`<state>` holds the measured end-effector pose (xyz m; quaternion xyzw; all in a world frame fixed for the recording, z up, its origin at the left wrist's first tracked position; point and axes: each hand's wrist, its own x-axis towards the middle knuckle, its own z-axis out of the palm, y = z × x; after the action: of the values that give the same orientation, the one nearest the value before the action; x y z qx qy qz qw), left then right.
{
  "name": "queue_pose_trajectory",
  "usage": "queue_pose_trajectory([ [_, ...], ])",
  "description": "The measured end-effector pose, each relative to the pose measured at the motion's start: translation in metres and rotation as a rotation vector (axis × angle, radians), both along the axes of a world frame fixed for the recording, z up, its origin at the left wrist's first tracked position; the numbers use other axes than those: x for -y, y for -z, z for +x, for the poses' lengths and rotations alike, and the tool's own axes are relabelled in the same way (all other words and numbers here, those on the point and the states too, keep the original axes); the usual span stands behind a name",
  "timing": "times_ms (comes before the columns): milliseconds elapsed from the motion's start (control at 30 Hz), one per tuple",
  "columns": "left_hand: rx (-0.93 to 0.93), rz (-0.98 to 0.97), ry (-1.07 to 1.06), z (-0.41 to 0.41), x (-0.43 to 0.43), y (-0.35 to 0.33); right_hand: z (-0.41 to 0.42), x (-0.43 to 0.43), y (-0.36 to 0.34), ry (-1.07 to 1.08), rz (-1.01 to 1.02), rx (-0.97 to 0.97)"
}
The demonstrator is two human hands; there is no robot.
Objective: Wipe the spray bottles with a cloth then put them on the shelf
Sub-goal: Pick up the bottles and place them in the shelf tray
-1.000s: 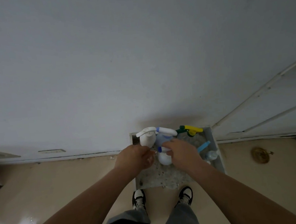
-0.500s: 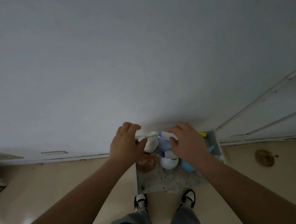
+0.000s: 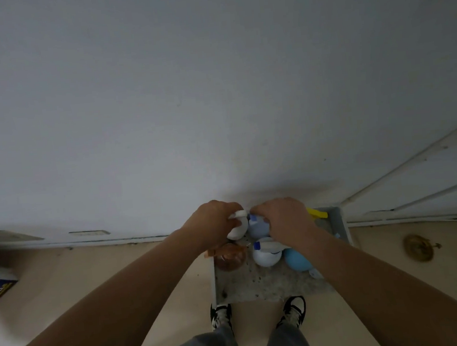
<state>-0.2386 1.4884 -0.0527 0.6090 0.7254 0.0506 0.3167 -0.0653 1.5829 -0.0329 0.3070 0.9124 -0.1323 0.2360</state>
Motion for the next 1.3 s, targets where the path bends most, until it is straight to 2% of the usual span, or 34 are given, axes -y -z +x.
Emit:
queue_pose_trajectory([
  [167, 0.031, -0.002, 0.004, 0.000, -0.002, -0.005, 0.008, -0.002, 0.008, 0.021, 0.050, -0.043],
  [267, 0.038, 0.007, -0.011, 0.000, 0.000, -0.004, 0.014, -0.003, 0.015, 0.064, 0.002, -0.108],
  [367, 0.030, 0.008, -0.027, 0.002, 0.003, -0.007, 0.030, -0.007, 0.015, 0.174, -0.033, -0.217],
  [433, 0.007, 0.082, -0.002, 0.011, -0.002, -0.016, 0.048, -0.017, 0.012, 0.300, -0.046, -0.248],
  [500, -0.018, 0.133, 0.049, 0.025, -0.013, -0.026, 0.069, -0.027, 0.011, 0.391, -0.054, -0.211],
  [567, -0.072, 0.102, 0.136, 0.044, -0.026, -0.030, 0.086, -0.031, 0.010, 0.441, -0.049, -0.118],
  [700, -0.210, -0.062, 0.209, 0.065, -0.040, -0.031, 0.100, -0.031, 0.016, 0.462, -0.030, -0.113],
  [800, -0.311, -0.109, 0.279, 0.066, -0.043, -0.032, 0.102, -0.033, 0.018, 0.447, -0.034, -0.144],
  [900, -0.373, -0.097, 0.339, 0.064, -0.043, -0.027, 0.105, -0.036, 0.015, 0.416, -0.043, -0.162],
  [1033, -0.367, -0.020, 0.274, 0.066, -0.042, -0.021, 0.108, -0.036, 0.015, 0.409, -0.059, -0.136],
  [1100, -0.404, 0.016, 0.280, 0.070, -0.042, -0.019, 0.111, -0.032, 0.015, 0.495, -0.128, -0.160],
  [1200, -0.433, 0.018, 0.278, 0.074, -0.044, -0.018, 0.125, -0.032, 0.016, 0.779, -0.264, -0.276],
  [1300, -0.419, -0.002, 0.289, 0.075, -0.045, -0.022, 0.144, -0.031, 0.019, 0.896, -0.253, -0.249],
])
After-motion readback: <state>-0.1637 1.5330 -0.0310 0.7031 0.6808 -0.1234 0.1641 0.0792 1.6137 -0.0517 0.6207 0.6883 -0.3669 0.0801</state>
